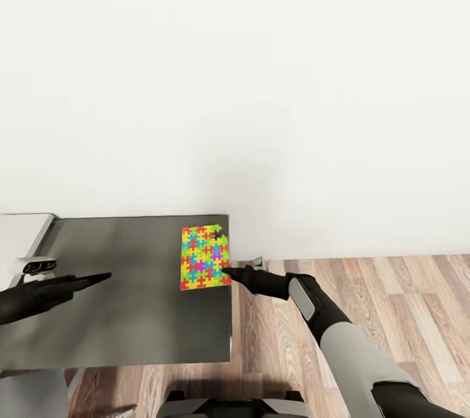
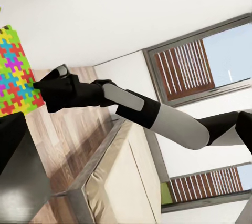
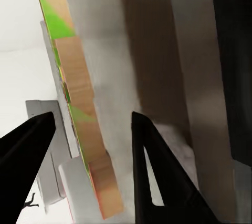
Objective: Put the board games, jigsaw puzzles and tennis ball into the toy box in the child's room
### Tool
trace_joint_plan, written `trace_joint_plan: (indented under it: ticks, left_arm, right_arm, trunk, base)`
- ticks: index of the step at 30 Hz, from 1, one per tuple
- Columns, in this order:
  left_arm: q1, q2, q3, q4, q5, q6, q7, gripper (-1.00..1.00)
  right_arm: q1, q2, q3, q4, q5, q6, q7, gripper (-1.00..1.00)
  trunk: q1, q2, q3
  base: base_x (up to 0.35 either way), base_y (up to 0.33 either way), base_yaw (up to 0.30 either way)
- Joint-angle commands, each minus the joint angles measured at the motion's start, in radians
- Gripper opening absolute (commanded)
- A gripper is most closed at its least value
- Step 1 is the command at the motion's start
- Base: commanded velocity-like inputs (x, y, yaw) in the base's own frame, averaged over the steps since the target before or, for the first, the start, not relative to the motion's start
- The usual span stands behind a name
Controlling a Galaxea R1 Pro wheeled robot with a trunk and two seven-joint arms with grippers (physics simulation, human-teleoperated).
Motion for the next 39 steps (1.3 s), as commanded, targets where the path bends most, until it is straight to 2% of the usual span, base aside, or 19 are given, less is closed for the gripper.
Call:
trace_joint_plan:
  ticks: [1,5,12,16,18,23,39]
  left_arm:
    - [0.0,0.0,-0.001,0.0,0.0,0.01,-0.004,1.0]
    - [-0.001,-0.001,-0.005,0.0,0.0,0.01,-0.004,1.0]
    - [-0.002,-0.002,-0.006,0.0,0.0,0.01,-0.004,1.0]
    - [-0.002,-0.003,-0.006,0.0,0.0,0.01,-0.004,1.0]
    - [-0.002,-0.003,-0.006,0.0,0.0,0.01,-0.004,1.0]
    - [-0.002,-0.003,-0.006,0.0,0.0,0.01,-0.004,1.0]
    - [-0.002,0.0,-0.004,0.0,-0.002,0.01,-0.004,1.0]
  right_arm:
    - [0.002,0.0,0.0,-0.012,-0.003,0.005,0.01,-1.0]
    - [0.002,-0.001,-0.001,-0.081,-0.003,0.006,0.045,-1.0]
    - [0.007,-0.004,-0.001,-0.135,-0.003,0.006,0.092,-1.0]
    - [0.055,-0.022,0.0,-0.215,-0.002,0.006,0.155,-1.0]
    - [0.097,-0.038,-0.001,-0.287,-0.002,0.008,0.189,-1.0]
    - [0.141,-0.053,-0.002,-0.369,-0.003,0.012,0.21,-1.0]
    - [0.174,-0.058,-0.004,-0.423,-0.001,0.002,0.226,-1.0]
  trunk:
    - [0.0,-0.002,0.0]
    - [0.0,-0.002,0.007]
    - [0.0,-0.002,0.018]
    - [0.0,-0.002,0.025]
    - [0.0,-0.002,0.028]
    - [0.0,-0.002,0.036]
    - [0.0,-0.002,0.063]
  base:
    - [-0.056,0.014,0.0]
    - [-0.024,0.006,0.0]
    - [-0.004,0.001,0.0]
    - [0.0,0.0,0.0]
    - [0.0,0.0,0.0]
    - [0.0,0.0,0.0]
    - [0.0,0.0,0.02]
